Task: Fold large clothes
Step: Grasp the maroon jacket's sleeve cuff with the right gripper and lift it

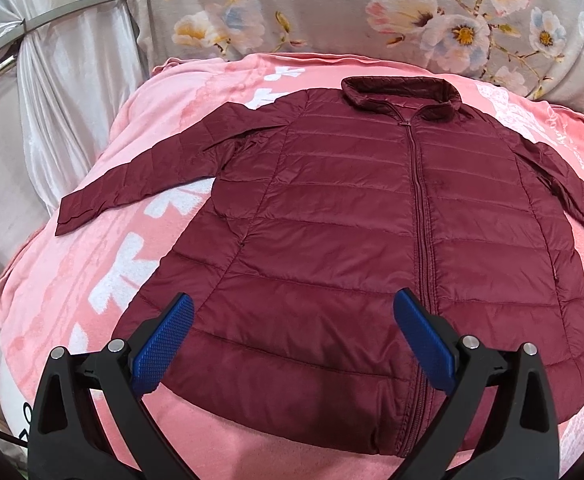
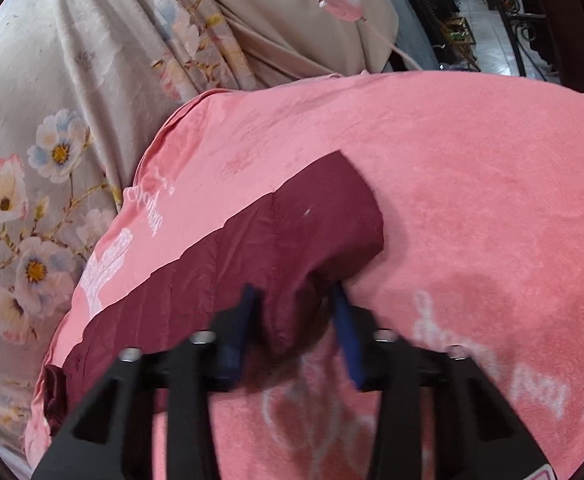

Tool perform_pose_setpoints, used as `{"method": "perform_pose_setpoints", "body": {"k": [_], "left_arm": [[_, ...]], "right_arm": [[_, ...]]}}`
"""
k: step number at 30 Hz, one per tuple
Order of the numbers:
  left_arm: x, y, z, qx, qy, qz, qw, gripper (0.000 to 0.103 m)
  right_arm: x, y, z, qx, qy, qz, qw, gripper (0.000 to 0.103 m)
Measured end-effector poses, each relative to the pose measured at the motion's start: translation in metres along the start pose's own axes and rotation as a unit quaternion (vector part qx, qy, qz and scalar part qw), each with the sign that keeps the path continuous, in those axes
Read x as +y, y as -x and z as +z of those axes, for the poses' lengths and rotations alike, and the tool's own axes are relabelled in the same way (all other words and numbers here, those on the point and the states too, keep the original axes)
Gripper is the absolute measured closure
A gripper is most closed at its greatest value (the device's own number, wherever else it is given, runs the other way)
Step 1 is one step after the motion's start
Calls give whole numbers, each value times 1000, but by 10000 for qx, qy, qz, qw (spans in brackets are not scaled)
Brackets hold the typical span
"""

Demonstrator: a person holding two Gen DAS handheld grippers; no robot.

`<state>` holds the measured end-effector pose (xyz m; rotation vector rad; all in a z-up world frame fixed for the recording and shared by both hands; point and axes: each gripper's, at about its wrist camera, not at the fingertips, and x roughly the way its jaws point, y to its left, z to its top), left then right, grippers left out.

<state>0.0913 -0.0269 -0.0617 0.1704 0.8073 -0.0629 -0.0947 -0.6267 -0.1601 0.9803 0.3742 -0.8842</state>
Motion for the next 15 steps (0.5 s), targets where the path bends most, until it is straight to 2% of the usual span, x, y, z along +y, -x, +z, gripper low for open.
{"method": "perform_pose_setpoints", "body": {"k": [1, 3, 8, 11, 15], "left_arm": [[1, 0, 0, 2, 12, -6, 10000, 5], [3, -1, 1, -2, 44, -7, 10000, 5], [10, -2, 6, -59, 138, 1, 9999, 5], [19, -4, 11, -106, 273, 12, 9996, 5], [38, -4, 17, -186, 457, 91, 9987, 5]], "right_arm": [[4, 0, 0, 9, 19, 25, 10000, 88], [19, 5, 0, -49, 161, 118, 9998, 94], [99, 38, -12, -218, 858, 873, 9922, 96], [168, 64, -34, -145, 1482, 1574, 9762, 97], [262, 94, -88, 92, 2488, 2453, 9369, 97]]}}
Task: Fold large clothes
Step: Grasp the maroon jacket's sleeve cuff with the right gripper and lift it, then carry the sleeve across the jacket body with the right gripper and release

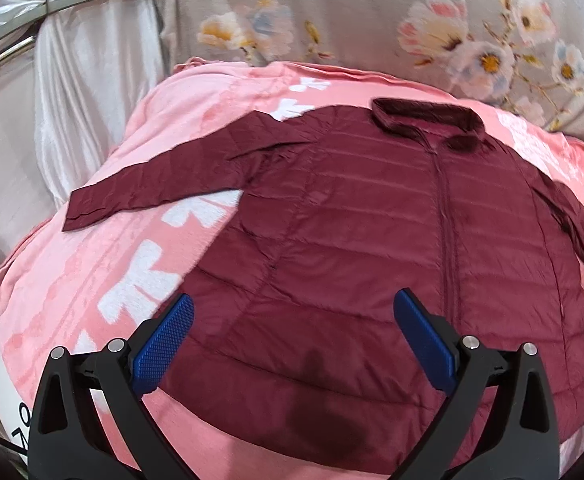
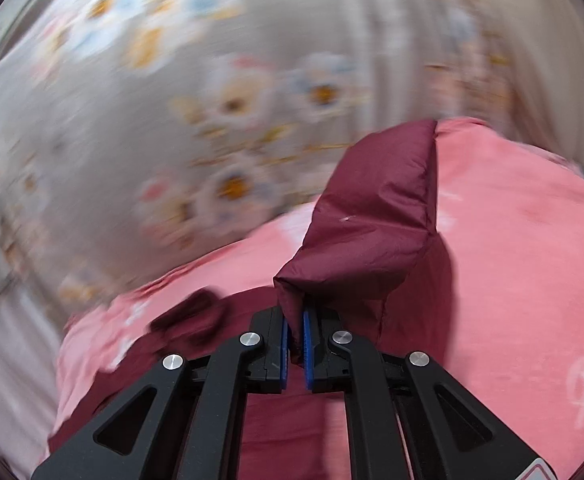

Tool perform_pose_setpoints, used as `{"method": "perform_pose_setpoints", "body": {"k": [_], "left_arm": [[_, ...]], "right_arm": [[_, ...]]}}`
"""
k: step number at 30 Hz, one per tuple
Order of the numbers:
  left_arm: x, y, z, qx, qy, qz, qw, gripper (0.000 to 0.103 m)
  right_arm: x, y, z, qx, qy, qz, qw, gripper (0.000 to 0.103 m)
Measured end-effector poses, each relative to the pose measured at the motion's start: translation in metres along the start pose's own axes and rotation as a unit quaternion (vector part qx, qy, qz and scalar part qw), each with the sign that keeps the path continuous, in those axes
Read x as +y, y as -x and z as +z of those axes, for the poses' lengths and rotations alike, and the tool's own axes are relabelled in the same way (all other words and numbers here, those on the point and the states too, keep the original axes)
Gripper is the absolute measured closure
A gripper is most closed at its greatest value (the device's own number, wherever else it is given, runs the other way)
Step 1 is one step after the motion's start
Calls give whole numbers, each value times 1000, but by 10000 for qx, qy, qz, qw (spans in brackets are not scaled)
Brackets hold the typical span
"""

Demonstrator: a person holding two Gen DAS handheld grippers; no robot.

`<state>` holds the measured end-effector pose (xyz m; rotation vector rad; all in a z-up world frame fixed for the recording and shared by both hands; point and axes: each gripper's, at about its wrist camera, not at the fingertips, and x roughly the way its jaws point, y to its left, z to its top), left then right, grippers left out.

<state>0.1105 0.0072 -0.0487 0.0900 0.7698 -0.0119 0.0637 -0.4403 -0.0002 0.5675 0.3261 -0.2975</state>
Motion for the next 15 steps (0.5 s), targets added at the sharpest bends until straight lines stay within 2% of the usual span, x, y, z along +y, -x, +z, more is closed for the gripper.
{"method": "perform_pose_setpoints", "body": {"k": [3, 6, 11, 15], "left_arm": [[17, 0, 4, -51, 142, 80, 9999, 5], [36, -3, 5, -62, 307, 146, 9994, 5], [68, -11, 6, -42, 535, 252, 9982, 5], [84, -18, 5, -8, 645, 298, 9975, 5]], "right_arm": [[73, -21, -14, 273, 505, 681, 9960, 97], [128, -40, -33, 539, 800, 1139, 9888, 97], [199, -65, -72, 926, 1225, 1602, 9751, 98], [237, -82, -104, 1256, 1400, 1824, 9651, 98]]}}
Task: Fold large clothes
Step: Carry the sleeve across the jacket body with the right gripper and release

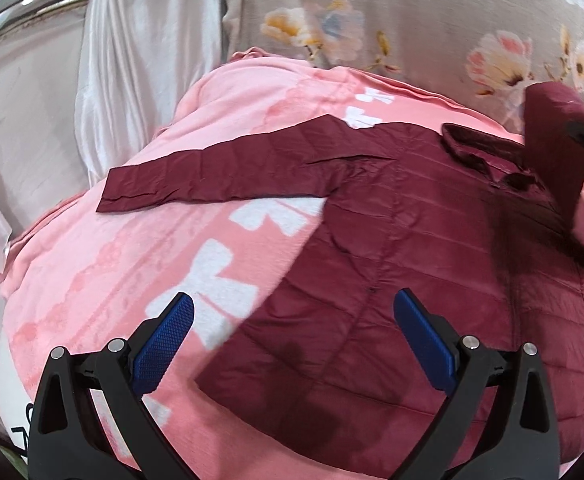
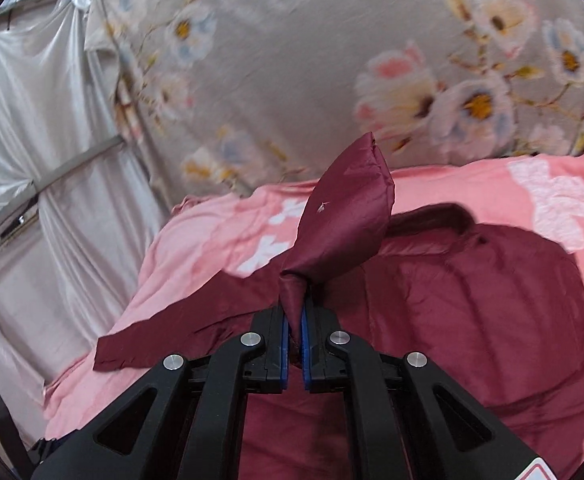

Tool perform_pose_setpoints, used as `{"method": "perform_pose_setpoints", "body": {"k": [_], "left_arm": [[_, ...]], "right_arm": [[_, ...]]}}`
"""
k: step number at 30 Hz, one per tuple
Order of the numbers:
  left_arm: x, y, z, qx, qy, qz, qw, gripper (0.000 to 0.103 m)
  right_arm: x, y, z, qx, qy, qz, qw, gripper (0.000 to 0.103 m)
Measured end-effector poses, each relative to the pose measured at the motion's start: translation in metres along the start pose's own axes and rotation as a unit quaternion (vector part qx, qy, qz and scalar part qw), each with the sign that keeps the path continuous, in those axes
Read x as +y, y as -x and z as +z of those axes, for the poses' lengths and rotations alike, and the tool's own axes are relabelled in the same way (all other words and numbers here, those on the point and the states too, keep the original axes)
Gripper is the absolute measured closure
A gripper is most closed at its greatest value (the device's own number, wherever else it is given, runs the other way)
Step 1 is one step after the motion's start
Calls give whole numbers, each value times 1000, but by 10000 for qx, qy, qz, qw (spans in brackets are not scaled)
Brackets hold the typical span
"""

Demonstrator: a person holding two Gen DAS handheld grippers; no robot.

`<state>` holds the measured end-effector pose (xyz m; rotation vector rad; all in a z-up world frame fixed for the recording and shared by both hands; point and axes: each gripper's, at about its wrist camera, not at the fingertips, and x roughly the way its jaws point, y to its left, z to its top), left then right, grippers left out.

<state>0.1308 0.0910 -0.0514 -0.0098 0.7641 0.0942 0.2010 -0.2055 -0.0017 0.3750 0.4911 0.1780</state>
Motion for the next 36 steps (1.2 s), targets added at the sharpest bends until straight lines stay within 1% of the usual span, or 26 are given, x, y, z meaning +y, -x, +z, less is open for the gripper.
{"method": "perform_pose_setpoints", "body": {"k": [6, 9, 11, 12, 14, 15, 16, 18, 19, 21, 22, 24, 25, 26, 28, 29, 30, 31, 33, 34, 35, 36], "left_arm": [[18, -9, 1, 39, 131, 53, 9999, 5], [24, -13, 3, 57, 178, 43, 9998, 5], [25, -16, 5, 61, 208, -18, 9998, 5], [25, -17, 6, 60, 227, -75, 9997, 5], [24, -21, 9, 62, 295, -259, 9992, 5], [22, -24, 13, 76, 339, -440, 9984, 5], [19, -28, 15, 93, 363, -585, 9976, 5], [10, -38, 22, 213, 405, -919, 9947, 5], [5, -45, 26, 276, 446, -1129, 9922, 5], [-5, -61, 34, 437, 571, -1388, 9877, 5], [-11, -71, 39, 486, 681, -1615, 9833, 5], [-23, -87, 44, 609, 825, -1778, 9787, 5], [-31, -99, 47, 717, 895, -1957, 9739, 5], [-36, -108, 48, 831, 948, -2023, 9712, 5], [-48, -133, 50, 1159, 1212, -2332, 9579, 6], [-51, -141, 50, 1280, 1331, -2402, 9530, 6], [-55, -151, 49, 1411, 1515, -2544, 9447, 6], [-57, -158, 49, 1501, 1673, -2603, 9390, 7], [-59, -162, 50, 1473, 1813, -2587, 9373, 13], [-61, -162, 53, 1422, 1805, -2570, 9387, 26], [-62, -162, 55, 1418, 1765, -2568, 9396, 44], [-65, -165, 59, 1443, 1697, -2618, 9391, 53]], "right_arm": [[33, -63, -24, 554, 55, 113, 9984, 98], [42, -92, -41, 852, 207, -18, 9961, 97], [44, -107, -52, 1051, 273, -66, 9941, 91], [45, -114, -58, 1166, 311, -105, 9926, 90], [45, -124, -68, 1351, 359, -161, 9900, 84], [45, -125, -71, 1405, 360, -170, 9893, 75], [45, -123, -75, 1442, 340, -144, 9889, 64], [41, -108, -77, 1344, 329, -94, 9903, 56], [37, -97, -77, 1257, 314, -91, 9915, 55], [24, -73, -76, 1101, 214, -87, 9937, 53], [12, -58, -75, 1021, 103, -118, 9947, 53], [-16, -32, -73, 884, -198, -253, 9956, 52], [-30, -21, -71, 819, -362, -318, 9955, 52], [-55, -3, -71, 718, -673, -453, 9941, 52], [-92, 22, -71, 542, -1126, -685, 9898, 52], [-107, 31, -72, 471, -1295, -770, 9875, 52], [-123, 40, -74, 405, -1476, -861, 9845, 51], [-138, 48, -75, 346, -1647, -939, 9813, 51], [-169, 62, -78, 210, -2005, -1052, 9738, 51], [-180, 66, -79, 147, -2124, -1076, 9711, 51], [-192, 70, -80, 94, -2270, -1114, 9674, 51], [-204, 71, -80, 60, -2410, -1104, 9642, 51]]}}
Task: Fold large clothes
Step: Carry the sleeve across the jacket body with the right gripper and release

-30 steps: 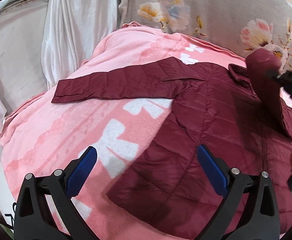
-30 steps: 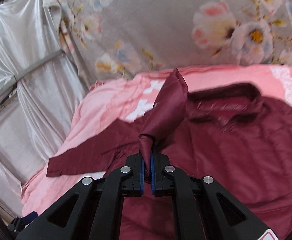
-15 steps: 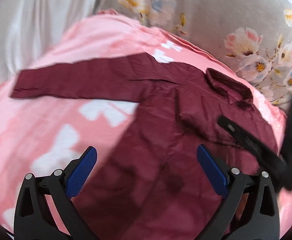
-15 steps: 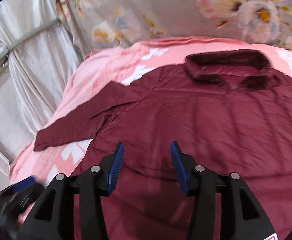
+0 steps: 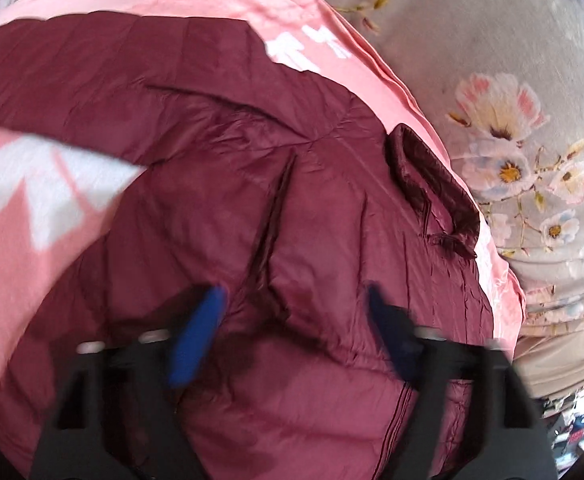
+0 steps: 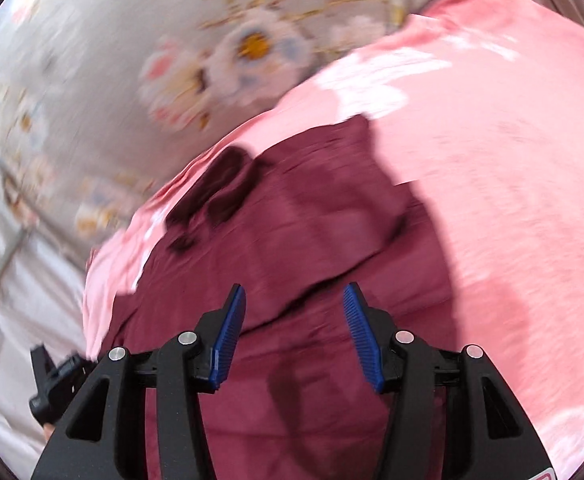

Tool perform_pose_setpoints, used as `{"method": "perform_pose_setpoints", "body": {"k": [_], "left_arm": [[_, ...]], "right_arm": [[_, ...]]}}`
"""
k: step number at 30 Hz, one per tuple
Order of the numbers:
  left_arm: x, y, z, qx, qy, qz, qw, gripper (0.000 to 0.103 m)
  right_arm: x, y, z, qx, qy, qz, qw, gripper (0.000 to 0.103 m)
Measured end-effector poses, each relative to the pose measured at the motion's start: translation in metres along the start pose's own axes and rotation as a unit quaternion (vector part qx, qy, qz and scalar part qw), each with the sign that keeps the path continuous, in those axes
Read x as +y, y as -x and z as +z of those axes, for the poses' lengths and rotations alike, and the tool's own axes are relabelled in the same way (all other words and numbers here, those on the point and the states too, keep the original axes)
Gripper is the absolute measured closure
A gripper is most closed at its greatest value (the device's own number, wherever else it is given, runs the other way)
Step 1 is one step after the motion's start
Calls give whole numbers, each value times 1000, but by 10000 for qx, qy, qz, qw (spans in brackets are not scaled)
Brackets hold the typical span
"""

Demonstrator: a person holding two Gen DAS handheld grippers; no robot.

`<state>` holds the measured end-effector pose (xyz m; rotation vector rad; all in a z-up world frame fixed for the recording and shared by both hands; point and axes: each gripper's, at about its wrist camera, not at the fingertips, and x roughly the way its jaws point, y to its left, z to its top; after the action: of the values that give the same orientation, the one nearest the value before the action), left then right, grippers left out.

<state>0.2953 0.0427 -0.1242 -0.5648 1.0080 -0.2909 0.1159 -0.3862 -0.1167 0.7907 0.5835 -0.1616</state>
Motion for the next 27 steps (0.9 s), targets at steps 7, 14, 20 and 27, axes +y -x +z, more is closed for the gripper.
{"method": "perform_pose_setpoints", "body": {"k": [7, 14, 20, 27], "left_arm": [[-8, 6, 33, -330, -247, 160, 9990, 103], [-10, 14, 54, -767, -630, 729, 9924, 103], [-2, 5, 25, 100, -307, -235, 9992, 91], [-5, -14, 4, 286, 13, -448, 9986, 50]], "right_arm": [[-46, -34, 32, 66, -896, 376, 9952, 52], [-51, -39, 65, -389, -1186, 641, 9901, 59], [-40, -42, 69, -349, -836, 488, 9947, 59], [-48, -43, 61, -301, -906, 490, 9942, 72]]}}
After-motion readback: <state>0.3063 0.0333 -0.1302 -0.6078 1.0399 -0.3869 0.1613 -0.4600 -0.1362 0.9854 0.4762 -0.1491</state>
